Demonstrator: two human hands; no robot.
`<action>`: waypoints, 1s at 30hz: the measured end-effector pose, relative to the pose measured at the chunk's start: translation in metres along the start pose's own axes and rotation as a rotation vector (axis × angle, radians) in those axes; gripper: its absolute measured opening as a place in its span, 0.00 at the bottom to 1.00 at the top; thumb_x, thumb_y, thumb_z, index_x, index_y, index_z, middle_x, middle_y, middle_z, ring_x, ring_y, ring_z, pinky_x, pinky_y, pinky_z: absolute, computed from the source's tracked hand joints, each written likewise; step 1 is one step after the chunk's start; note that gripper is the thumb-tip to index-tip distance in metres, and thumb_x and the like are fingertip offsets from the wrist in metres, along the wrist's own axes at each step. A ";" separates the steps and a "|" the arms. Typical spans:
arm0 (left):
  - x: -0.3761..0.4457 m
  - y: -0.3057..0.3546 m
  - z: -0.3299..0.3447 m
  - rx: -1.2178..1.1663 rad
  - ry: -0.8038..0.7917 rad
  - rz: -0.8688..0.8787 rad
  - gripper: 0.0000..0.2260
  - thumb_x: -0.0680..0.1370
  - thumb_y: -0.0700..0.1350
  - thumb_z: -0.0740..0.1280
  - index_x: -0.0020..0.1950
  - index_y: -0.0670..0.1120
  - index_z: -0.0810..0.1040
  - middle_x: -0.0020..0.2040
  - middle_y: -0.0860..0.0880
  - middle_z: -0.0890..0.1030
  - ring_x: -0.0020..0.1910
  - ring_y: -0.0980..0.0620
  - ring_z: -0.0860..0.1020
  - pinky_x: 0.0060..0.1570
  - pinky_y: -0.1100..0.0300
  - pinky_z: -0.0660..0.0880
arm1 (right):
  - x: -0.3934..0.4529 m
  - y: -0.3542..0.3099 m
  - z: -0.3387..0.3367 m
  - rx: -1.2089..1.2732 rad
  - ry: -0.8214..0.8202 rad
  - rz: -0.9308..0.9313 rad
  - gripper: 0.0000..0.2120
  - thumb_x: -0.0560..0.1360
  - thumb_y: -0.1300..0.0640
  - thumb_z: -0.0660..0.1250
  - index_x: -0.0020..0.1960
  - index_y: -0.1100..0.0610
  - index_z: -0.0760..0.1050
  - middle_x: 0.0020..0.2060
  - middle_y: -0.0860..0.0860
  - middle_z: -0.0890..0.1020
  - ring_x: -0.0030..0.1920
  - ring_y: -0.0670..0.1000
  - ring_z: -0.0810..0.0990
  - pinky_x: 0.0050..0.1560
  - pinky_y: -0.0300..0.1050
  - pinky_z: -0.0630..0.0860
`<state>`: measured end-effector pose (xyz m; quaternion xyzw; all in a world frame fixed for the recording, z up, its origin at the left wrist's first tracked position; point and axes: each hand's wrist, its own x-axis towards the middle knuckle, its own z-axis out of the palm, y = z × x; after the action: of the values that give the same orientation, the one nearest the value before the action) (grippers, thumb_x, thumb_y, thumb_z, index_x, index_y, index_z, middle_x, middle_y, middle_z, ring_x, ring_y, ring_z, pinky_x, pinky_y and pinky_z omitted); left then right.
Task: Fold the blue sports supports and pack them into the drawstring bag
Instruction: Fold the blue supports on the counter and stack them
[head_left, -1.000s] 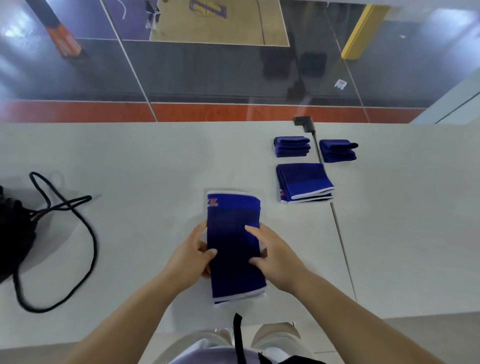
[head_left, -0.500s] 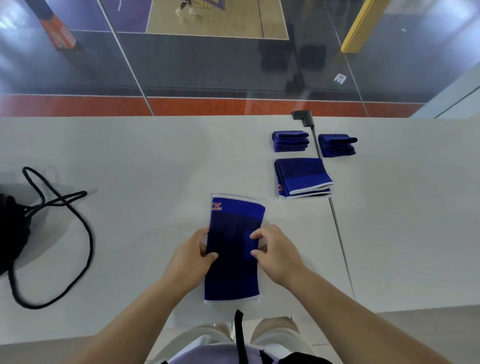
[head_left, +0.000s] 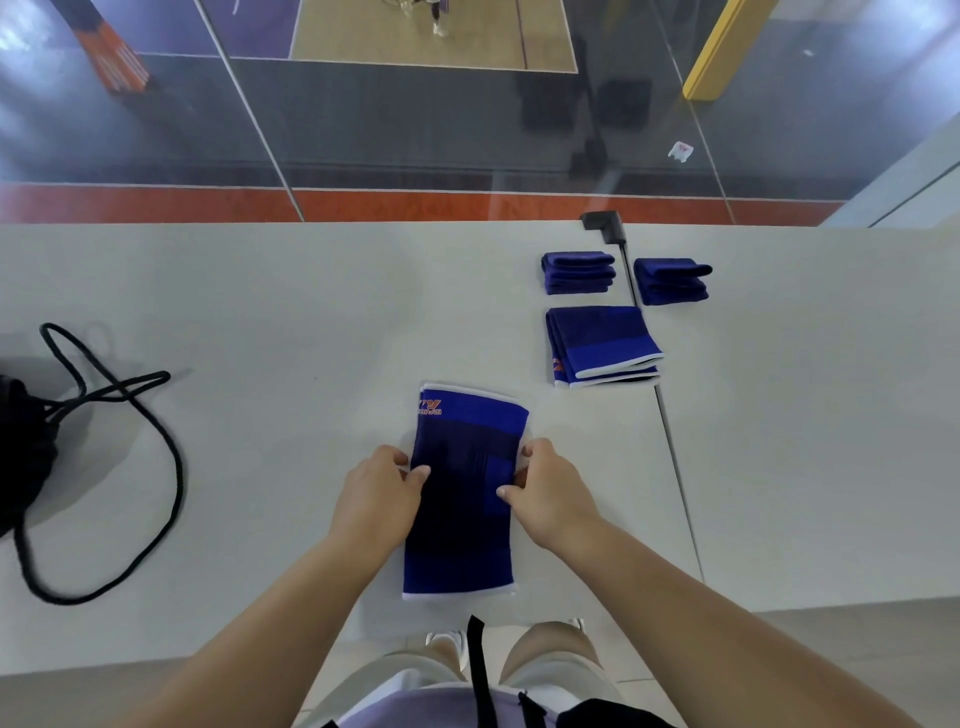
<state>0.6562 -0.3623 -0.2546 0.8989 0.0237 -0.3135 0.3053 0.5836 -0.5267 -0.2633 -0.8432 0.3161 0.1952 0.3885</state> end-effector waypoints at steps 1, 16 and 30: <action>0.001 0.001 0.000 0.022 -0.020 -0.003 0.11 0.79 0.48 0.62 0.56 0.43 0.76 0.50 0.46 0.80 0.48 0.48 0.76 0.44 0.57 0.70 | 0.000 -0.001 0.001 -0.022 -0.009 0.009 0.18 0.74 0.57 0.69 0.60 0.58 0.68 0.51 0.50 0.77 0.53 0.55 0.78 0.53 0.47 0.76; -0.009 0.004 -0.030 -0.593 -0.159 0.017 0.03 0.78 0.39 0.64 0.48 0.41 0.71 0.43 0.41 0.83 0.39 0.46 0.81 0.45 0.50 0.81 | -0.016 -0.006 -0.029 0.458 -0.064 -0.018 0.09 0.76 0.59 0.67 0.52 0.56 0.67 0.45 0.58 0.82 0.44 0.57 0.81 0.54 0.51 0.79; -0.022 0.033 -0.036 -0.046 -0.078 0.457 0.24 0.70 0.39 0.73 0.63 0.53 0.74 0.55 0.53 0.76 0.51 0.54 0.78 0.52 0.61 0.74 | -0.039 -0.024 -0.042 0.003 0.114 -0.310 0.31 0.69 0.57 0.74 0.68 0.49 0.67 0.54 0.48 0.73 0.54 0.49 0.75 0.59 0.47 0.74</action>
<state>0.6662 -0.3654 -0.2026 0.8610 -0.1852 -0.2701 0.3892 0.5757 -0.5330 -0.2019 -0.8910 0.2042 0.0843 0.3966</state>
